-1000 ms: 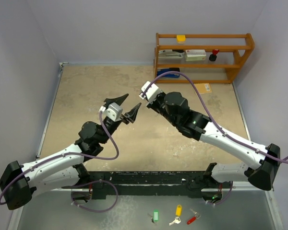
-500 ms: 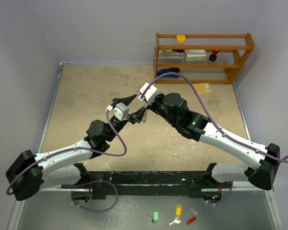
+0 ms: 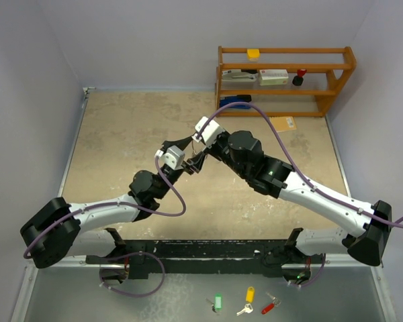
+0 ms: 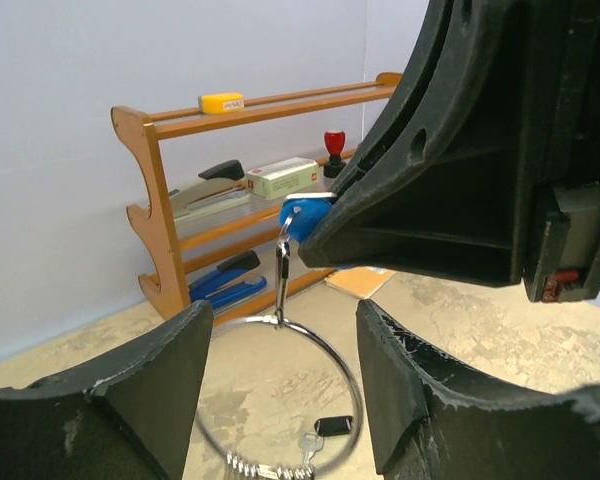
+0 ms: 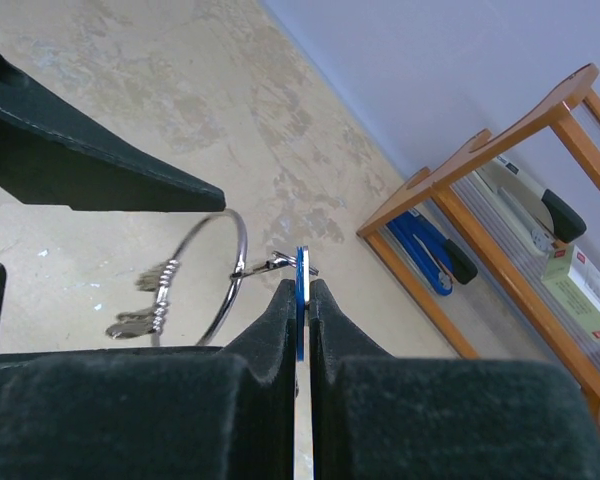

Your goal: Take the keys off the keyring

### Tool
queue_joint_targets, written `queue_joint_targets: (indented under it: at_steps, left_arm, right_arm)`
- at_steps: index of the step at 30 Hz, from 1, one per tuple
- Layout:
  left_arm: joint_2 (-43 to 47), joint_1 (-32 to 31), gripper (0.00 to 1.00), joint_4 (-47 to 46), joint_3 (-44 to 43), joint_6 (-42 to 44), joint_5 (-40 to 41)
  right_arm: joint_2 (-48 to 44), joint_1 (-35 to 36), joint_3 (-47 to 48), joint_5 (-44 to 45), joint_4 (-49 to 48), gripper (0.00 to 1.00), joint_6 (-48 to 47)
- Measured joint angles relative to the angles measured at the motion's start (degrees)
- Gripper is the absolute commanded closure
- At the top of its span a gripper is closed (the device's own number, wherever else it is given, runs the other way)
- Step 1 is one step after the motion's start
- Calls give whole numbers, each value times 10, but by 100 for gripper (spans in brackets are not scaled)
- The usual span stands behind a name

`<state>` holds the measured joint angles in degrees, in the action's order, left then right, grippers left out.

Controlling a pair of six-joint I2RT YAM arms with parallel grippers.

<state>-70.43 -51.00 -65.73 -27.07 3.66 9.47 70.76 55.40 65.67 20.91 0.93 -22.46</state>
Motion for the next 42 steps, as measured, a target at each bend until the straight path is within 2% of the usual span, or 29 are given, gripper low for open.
queue_joint_targets:
  at_steps: [8,31,42]
  left_arm:
    - [-11,0,46,-32,0,17,4]
    - [-44,0,51,-42,0,51,-3]
    - [-67,0,52,-106,0,50,8]
  right_arm:
    - [0,3,0,-9,-2,100,0]
    - [-15,9,-1,-16,-6,100,4]
    - [-15,9,-4,-16,-6,100,4]
